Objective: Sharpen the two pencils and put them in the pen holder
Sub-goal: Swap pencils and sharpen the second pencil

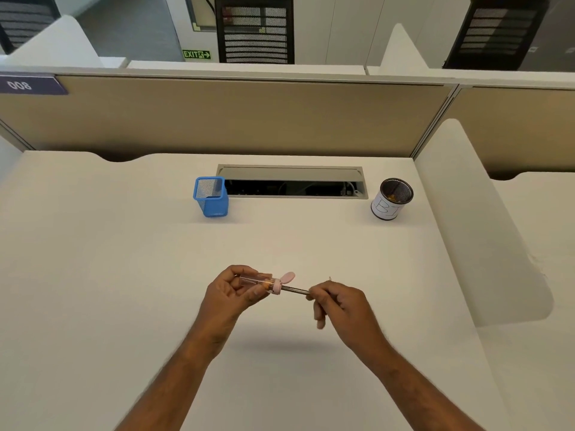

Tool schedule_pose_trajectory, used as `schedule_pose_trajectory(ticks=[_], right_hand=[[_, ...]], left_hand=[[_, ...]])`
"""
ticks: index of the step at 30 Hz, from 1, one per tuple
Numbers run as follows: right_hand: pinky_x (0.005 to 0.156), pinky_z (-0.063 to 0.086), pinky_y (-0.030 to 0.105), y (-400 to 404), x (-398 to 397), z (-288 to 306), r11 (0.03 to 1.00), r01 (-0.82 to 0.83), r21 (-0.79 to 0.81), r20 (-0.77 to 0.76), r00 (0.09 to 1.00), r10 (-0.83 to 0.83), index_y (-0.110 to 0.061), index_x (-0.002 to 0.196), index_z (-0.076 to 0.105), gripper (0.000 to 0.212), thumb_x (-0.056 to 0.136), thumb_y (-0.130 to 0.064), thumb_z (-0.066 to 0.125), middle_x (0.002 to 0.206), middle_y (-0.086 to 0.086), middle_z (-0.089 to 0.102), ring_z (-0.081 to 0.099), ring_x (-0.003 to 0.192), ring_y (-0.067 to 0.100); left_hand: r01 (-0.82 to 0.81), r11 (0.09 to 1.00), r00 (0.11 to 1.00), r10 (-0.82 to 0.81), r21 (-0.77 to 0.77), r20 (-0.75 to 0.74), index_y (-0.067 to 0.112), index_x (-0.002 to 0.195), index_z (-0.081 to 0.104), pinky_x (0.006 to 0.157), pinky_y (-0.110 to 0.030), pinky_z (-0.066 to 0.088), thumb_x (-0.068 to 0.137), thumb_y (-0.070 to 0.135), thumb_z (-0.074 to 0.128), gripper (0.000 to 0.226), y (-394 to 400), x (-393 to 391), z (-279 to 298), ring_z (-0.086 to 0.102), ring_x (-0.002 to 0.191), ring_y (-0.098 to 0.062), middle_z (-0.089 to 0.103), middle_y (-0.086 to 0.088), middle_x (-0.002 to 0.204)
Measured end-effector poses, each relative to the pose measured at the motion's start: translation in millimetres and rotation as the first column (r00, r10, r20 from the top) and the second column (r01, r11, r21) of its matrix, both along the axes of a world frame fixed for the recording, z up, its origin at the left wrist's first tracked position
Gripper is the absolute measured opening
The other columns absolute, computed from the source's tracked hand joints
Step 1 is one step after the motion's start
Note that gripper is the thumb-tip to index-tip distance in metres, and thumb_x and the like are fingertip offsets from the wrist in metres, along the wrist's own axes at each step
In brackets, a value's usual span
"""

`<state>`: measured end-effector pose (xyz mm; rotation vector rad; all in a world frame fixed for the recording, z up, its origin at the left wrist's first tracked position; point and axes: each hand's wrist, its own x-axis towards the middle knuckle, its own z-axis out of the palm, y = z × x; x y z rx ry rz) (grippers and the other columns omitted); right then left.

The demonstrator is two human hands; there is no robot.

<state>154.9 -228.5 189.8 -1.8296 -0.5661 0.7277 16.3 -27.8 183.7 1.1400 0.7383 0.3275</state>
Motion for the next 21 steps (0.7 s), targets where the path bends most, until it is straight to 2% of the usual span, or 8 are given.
schedule_pose_trajectory(ticks=[3, 6, 8, 10, 13, 15, 18, 21], right_hand=[[0.065, 0.044, 0.031, 1.7, -2.5, -2.8, 1.000, 0.012, -0.025, -0.144, 0.989, -0.016, -0.011, 0.084, 0.072, 0.037, 0.111, -0.027, 0.051, 0.055, 0.008, 0.059, 0.055, 0.050, 0.023], [0.064, 0.046, 0.031, 0.1, -1.8, -5.1, 0.999, 0.044, 0.002, -0.165, 0.985, -0.043, -0.008, 0.090, 0.075, 0.038, 0.111, -0.029, 0.050, 0.058, 0.007, 0.064, 0.056, 0.050, 0.023], [0.066, 0.049, 0.026, -3.1, -0.2, -5.8, 0.999, 0.029, 0.041, -0.121, 0.992, -0.024, -0.015, 0.103, 0.075, 0.024, 0.110, -0.024, 0.054, 0.071, 0.011, 0.069, 0.063, 0.057, 0.022], [0.072, 0.053, 0.027, -6.6, 1.1, -5.3, 0.998, 0.007, 0.065, -0.063, 0.998, -0.003, -0.025, 0.111, 0.073, 0.012, 0.104, -0.018, 0.065, 0.083, 0.008, 0.070, 0.069, 0.069, 0.023], [0.073, 0.054, 0.027, -8.9, 1.5, -4.8, 0.998, 0.013, 0.053, 0.068, 0.998, -0.017, -0.028, 0.104, 0.075, 0.017, 0.096, -0.013, 0.076, 0.086, -0.005, 0.073, 0.069, 0.072, 0.013], [0.073, 0.055, 0.029, -9.6, 2.6, -4.9, 0.999, 0.008, 0.037, 0.134, 0.991, -0.013, -0.029, 0.100, 0.077, 0.017, 0.095, -0.013, 0.076, 0.088, -0.010, 0.075, 0.070, 0.074, 0.014], [0.071, 0.055, 0.025, -9.7, 6.2, -3.7, 0.999, -0.034, 0.005, 0.164, 0.986, 0.032, -0.026, 0.098, 0.077, 0.013, 0.099, -0.014, 0.072, 0.081, -0.007, 0.073, 0.068, 0.070, 0.013], [0.062, 0.048, 0.023, -4.9, 8.6, -1.9, 0.997, -0.060, -0.040, 0.027, 0.998, 0.061, -0.017, 0.091, 0.076, 0.022, 0.106, -0.017, 0.060, 0.060, 0.000, 0.057, 0.054, 0.054, 0.012]], left_hand=[[0.033, 0.999, 0.999, -0.032, 0.025, -0.015, 0.003, 0.115, 0.065, 0.103, -0.042, 0.062, 0.082, 0.008, 0.084, 0.038, -1.7, 1.3, 2.3, 0.081, 0.113, -0.034, 0.084, -0.017, 0.116], [0.036, 0.999, 0.999, -0.035, 0.040, -0.038, 0.001, 0.118, 0.065, 0.104, -0.044, 0.061, 0.086, 0.004, 0.084, 0.037, -4.0, 2.8, 0.7, 0.080, 0.114, -0.034, 0.084, -0.017, 0.116], [0.030, 0.999, 0.999, -0.028, 0.038, -0.039, 0.002, 0.117, 0.065, 0.102, -0.040, 0.064, 0.089, 0.001, 0.083, 0.034, -7.0, 3.3, 0.0, 0.081, 0.113, -0.034, 0.085, -0.017, 0.115], [0.023, 0.999, 0.999, -0.022, 0.042, -0.034, 0.003, 0.116, 0.065, 0.101, -0.040, 0.064, 0.086, 0.006, 0.084, 0.036, -9.8, 4.5, 1.6, 0.082, 0.111, -0.032, 0.085, -0.015, 0.114], [0.020, 0.999, 1.000, -0.020, 0.031, -0.013, 0.004, 0.115, 0.065, 0.101, -0.043, 0.063, 0.082, 0.011, 0.085, 0.039, -11.1, 5.6, 3.2, 0.082, 0.110, -0.033, 0.085, -0.016, 0.114], [0.022, 0.999, 1.000, -0.022, 0.027, -0.007, 0.004, 0.116, 0.065, 0.101, -0.043, 0.063, 0.083, 0.011, 0.085, 0.039, -10.9, 6.4, 2.6, 0.081, 0.111, -0.035, 0.085, -0.017, 0.115], [0.030, 0.999, 1.000, -0.030, 0.025, -0.004, 0.002, 0.116, 0.064, 0.102, -0.042, 0.064, 0.084, 0.009, 0.084, 0.038, -10.4, 6.9, 1.4, 0.081, 0.112, -0.036, 0.084, -0.018, 0.115], [0.058, 0.998, 0.998, -0.058, 0.035, -0.005, 0.000, 0.117, 0.064, 0.104, -0.045, 0.062, 0.083, 0.010, 0.084, 0.041, -9.2, 6.8, 1.8, 0.080, 0.114, -0.036, 0.084, -0.017, 0.117]])
